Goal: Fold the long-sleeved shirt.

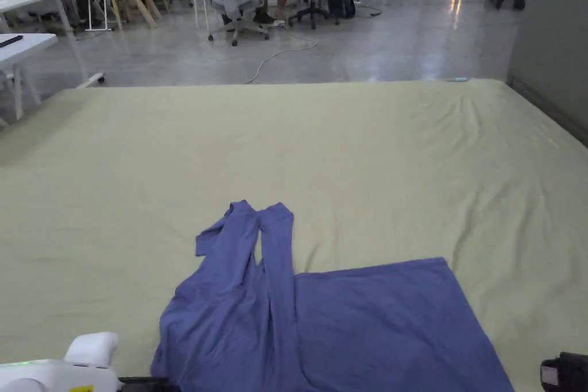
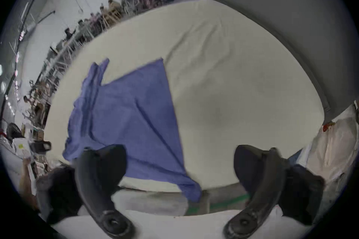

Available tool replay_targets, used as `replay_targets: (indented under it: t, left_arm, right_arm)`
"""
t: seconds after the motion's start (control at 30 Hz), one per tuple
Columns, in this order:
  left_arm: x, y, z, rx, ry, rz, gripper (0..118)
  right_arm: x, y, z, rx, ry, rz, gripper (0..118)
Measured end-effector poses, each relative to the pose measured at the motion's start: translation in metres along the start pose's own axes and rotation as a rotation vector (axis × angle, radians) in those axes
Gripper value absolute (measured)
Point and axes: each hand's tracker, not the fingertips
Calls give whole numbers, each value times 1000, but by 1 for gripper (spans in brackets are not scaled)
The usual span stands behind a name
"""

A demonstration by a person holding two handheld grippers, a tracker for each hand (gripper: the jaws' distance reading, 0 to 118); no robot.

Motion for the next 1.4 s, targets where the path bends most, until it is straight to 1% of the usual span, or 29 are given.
replay_targets:
  t: [0.03, 0.07, 0.13, 0.17, 0.3, 0.37, 0.4, 0.43, 0.47, 0.5, 0.53, 0.57, 0.6, 0.67, 0.7, 0.73, 0.77, 0.8, 0.83, 0.87, 0.9, 0.93, 0.97, 1.0, 1.03, 1.17, 1.23, 1.3, 1.4]
  left_arm:
    - [7, -2, -1, 1, -2, -7, 0]
    - [13, -4, -10, 1, -4, -19, 0]
    - [26, -13, -11, 47, -41, 12, 0]
    - [34, -13, -12, 66, -81, 5, 0]
    - [46, 5, 0, 145, -28, -21, 0]
    - [37, 21, 9, 174, -32, -15, 0]
    - [35, 26, 12, 193, -36, -7, 0]
    - [33, 30, 14, 205, -37, -2, 0]
    - [31, 29, 15, 208, -39, -1, 0]
    - [29, 31, 16, 208, -39, -6, 0]
    - [27, 32, 15, 205, -38, -6, 0]
    - [24, 32, 14, 200, -34, -4, 0]
    - [21, 31, 11, 192, -31, -6, 0]
    - [15, 30, 8, 167, -11, -20, 0]
    - [12, 29, 7, 162, -2, -22, 0]
    - [10, 28, 5, 155, 3, -24, 0]
    - [6, 27, 4, 145, 2, -22, 0]
    - [2, 26, 3, 137, -2, -17, 0]
    - [-1, 25, 1, 127, -6, -11, 0]
    - [-3, 24, 1, 119, -10, -7, 0]
    - [-6, 23, 1, 114, -15, -5, 0]
    - [-7, 22, 1, 112, -16, -6, 0]
    - [-8, 21, 1, 112, -17, -7, 0]
    - [-7, 18, 2, 113, -15, -7, 0]
    - [-6, 16, 4, 115, -17, -7, 0]
    - [6, 9, 14, 129, -54, -15, 0]
    - [11, 6, 20, 141, -64, -28, 0]
    - [21, 1, 27, 149, -65, -42, 0]
    - [29, -6, 33, 156, -70, -54, 0]
  right_arm:
    - [-14, -2, 2, 22, 19, 15, 41]
    - [-24, -2, -2, 38, 20, 33, 0]
    - [-45, -6, -21, 15, 4, 62, 0]
    - [-60, -1, -33, -7, -22, 121, 0]
    - [-110, 38, -76, -32, 129, 147, 0]
    - [-154, 75, -100, -18, 214, 162, 0]
    - [-180, 95, -114, -5, 246, 183, 18]
    - [-206, 117, -126, 5, 268, 209, 58]
    - [-235, 138, -149, -7, 283, 232, 118]
    - [-255, 153, -167, -9, 351, 220, 114]
    - [-274, 173, -188, 21, 335, 262, 115]
    - [-302, 190, -215, -28, 324, 280, 115]
    - [-322, 204, -242, -95, 292, 300, 115]
    - [-356, 219, -288, -213, 167, 353, 113]
    - [-382, 218, -318, -230, 139, 375, 108]
    - [-390, 217, -334, -245, 131, 394, 98]
    - [-398, 215, -350, -262, 107, 409, 77]
    - [-402, 209, -360, -280, 79, 419, 56]
    - [-403, 202, -368, -304, 52, 433, 40]
    - [-405, 196, -373, -309, 16, 454, 38]
    - [-402, 193, -362, -239, 41, 515, 32]
    - [-401, 192, -354, -210, 42, 542, 13]
    - [-405, 186, -335, -193, 1, 585, 0]
    - [-403, 183, -322, -183, -33, 626, 0]
    - [-400, 181, -303, -136, -21, 635, 0]
    - [-365, 184, -214, -88, 173, 555, 0]
    - [-334, 180, -173, -71, 219, 519, 0]
    - [-303, 160, -127, -58, 270, 524, 0]
    - [-265, 101, -79, -67, 254, 545, 0]
